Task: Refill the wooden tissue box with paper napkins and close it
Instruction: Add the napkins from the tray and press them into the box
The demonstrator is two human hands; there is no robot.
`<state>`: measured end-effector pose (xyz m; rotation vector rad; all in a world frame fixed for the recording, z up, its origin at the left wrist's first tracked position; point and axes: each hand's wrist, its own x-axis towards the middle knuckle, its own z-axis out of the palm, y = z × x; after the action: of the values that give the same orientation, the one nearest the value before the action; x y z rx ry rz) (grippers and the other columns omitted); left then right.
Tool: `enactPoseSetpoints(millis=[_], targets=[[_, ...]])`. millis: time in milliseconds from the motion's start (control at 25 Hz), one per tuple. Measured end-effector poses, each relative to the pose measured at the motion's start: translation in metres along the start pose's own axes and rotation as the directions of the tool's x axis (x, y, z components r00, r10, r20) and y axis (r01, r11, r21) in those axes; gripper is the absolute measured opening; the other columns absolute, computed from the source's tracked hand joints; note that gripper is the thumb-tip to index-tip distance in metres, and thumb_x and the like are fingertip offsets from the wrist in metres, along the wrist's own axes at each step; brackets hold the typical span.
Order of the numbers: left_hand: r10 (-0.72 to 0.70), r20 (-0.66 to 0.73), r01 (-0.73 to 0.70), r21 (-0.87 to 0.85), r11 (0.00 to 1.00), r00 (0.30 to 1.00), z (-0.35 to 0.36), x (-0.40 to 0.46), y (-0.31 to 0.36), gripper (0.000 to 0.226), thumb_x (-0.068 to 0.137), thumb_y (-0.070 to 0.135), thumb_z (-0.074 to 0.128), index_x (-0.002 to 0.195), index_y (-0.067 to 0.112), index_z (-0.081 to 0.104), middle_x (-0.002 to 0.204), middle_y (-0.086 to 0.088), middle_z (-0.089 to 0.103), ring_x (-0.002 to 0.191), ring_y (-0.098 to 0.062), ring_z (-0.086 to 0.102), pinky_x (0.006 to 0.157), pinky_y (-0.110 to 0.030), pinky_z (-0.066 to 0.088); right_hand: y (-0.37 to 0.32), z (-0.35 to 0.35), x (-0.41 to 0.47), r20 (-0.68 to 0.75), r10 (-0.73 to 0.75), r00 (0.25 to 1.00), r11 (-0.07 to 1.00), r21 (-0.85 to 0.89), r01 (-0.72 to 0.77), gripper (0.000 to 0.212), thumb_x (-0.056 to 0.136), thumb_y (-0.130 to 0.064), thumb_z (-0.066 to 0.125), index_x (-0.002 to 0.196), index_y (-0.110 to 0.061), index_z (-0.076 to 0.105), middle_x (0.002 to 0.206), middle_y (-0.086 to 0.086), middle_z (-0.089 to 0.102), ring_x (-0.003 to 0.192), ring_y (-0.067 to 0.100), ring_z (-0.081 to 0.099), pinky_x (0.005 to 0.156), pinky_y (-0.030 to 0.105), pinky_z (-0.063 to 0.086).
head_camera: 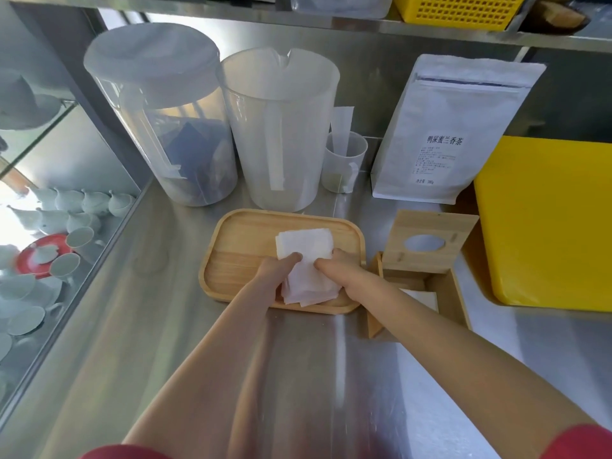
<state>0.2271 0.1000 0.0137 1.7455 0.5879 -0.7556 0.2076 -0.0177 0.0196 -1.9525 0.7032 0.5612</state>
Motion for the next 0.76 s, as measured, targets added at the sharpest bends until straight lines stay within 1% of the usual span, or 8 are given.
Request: enactPoseSetpoints(millis=[80, 120, 240, 320, 480, 600, 720, 760], targets=[[-0.008, 0.015, 0.009, -0.071, 0.997, 1.000, -0.002, 0.001, -0.002, 0.048, 0.086, 0.033, 0.058, 0.121, 0.001, 0.053, 0.088, -0.006, 0.059, 0.072, -0.020, 0.054, 0.057, -0.026, 0.040, 0.001, 0.001, 0.000, -0.007, -0.021, 1.000, 0.996, 0.085, 0.022, 0.040, 0.091, -0.022, 0.049, 0.126, -0.005, 0.042, 0.129, 0.016, 0.052, 0.116, 0.031, 0.051, 0.091, 0.036, 0.045], [-0.006, 0.024, 0.009, -0.116, 0.993, 1.000, -0.004, 0.002, -0.003, 0.049, 0.085, 0.032, 0.059, 0.123, 0.002, 0.052, 0.094, -0.008, 0.060, 0.077, -0.021, 0.056, 0.058, -0.026, 0.041, 0.002, 0.002, 0.001, -0.007, -0.029, 1.000, 0.991, 0.127, 0.030, 0.040, 0.090, -0.023, 0.051, 0.125, -0.006, 0.042, 0.129, 0.015, 0.053, 0.115, 0.031, 0.052, 0.093, 0.038, 0.046], [0.018, 0.041, -0.010, -0.175, 0.984, 0.999, -0.009, 0.001, -0.008, 0.055, 0.083, 0.034, 0.060, 0.128, 0.005, 0.049, 0.119, -0.011, 0.062, 0.101, -0.027, 0.060, 0.078, -0.032, 0.048, 0.004, 0.002, -0.003, 0.014, -0.054, 0.998, 0.978, 0.203, 0.050, 0.043, 0.088, -0.023, 0.055, 0.126, -0.008, 0.042, 0.130, 0.013, 0.054, 0.115, 0.031, 0.053, 0.095, 0.042, 0.047], [0.051, 0.055, -0.041, -0.176, 0.983, 0.997, -0.011, -0.002, -0.009, 0.056, 0.082, 0.034, 0.061, 0.129, 0.006, 0.047, 0.124, -0.012, 0.060, 0.110, -0.030, 0.059, 0.094, -0.038, 0.048, 0.006, 0.002, -0.009, 0.020, -0.071, 0.997, 0.968, 0.242, 0.064, 0.043, 0.089, -0.022, 0.056, 0.127, -0.008, 0.042, 0.130, 0.012, 0.053, 0.116, 0.030, 0.052, 0.094, 0.041, 0.047], [0.120, 0.115, -0.085, -0.274, 0.958, 0.986, -0.017, -0.012, -0.007, 0.055, 0.084, 0.030, 0.062, 0.131, 0.007, 0.044, 0.125, -0.012, 0.060, 0.114, -0.031, 0.058, 0.097, -0.041, 0.049, 0.007, 0.000, -0.020, -0.001, -0.126, 0.992, 0.952, 0.279, 0.122, 0.044, 0.088, -0.023, 0.058, 0.126, -0.008, 0.043, 0.131, 0.012, 0.054, 0.116, 0.030, 0.053, 0.097, 0.042, 0.048], [0.165, 0.145, -0.113, -0.311, 0.944, 0.976, -0.019, -0.023, -0.008, 0.055, 0.083, 0.029, 0.063, 0.129, 0.005, 0.045, 0.123, -0.012, 0.061, 0.116, -0.031, 0.057, 0.103, -0.043, 0.046, 0.006, -0.009, -0.033, -0.018, -0.181, 0.983, 0.943, 0.282, 0.178, 0.047, 0.087, -0.025, 0.059, 0.128, -0.008, 0.043, 0.130, 0.010, 0.055, 0.114, 0.028, 0.055, 0.089, 0.036, 0.047], [0.228, 0.200, -0.142, -0.367, 0.919, 0.953, -0.018, -0.045, -0.008, 0.036, 0.086, 0.026, 0.061, 0.115, 0.006, 0.053, 0.108, -0.010, 0.065, 0.111, -0.030, 0.058, 0.105, -0.043, 0.044, 0.012, -0.019, -0.052, -0.025, -0.227, 0.974, 0.908, 0.355, 0.221, 0.050, 0.085, -0.027, 0.062, 0.129, -0.009, 0.045, 0.128, 0.008, 0.057, 0.108, 0.025, 0.057, 0.081, 0.031, 0.048], [0.242, 0.212, -0.147, -0.385, 0.911, 0.947, -0.016, -0.054, -0.010, 0.032, 0.086, 0.026, 0.061, 0.112, 0.008, 0.055, 0.109, -0.010, 0.066, 0.111, -0.030, 0.058, 0.105, -0.044, 0.043, 0.015, -0.023, -0.058, -0.027, -0.239, 0.971, 0.895, 0.382, 0.231, 0.050, 0.084, -0.027, 0.063, 0.128, -0.010, 0.046, 0.128, 0.008, 0.057, 0.109, 0.025, 0.057, 0.083, 0.033, 0.049]])
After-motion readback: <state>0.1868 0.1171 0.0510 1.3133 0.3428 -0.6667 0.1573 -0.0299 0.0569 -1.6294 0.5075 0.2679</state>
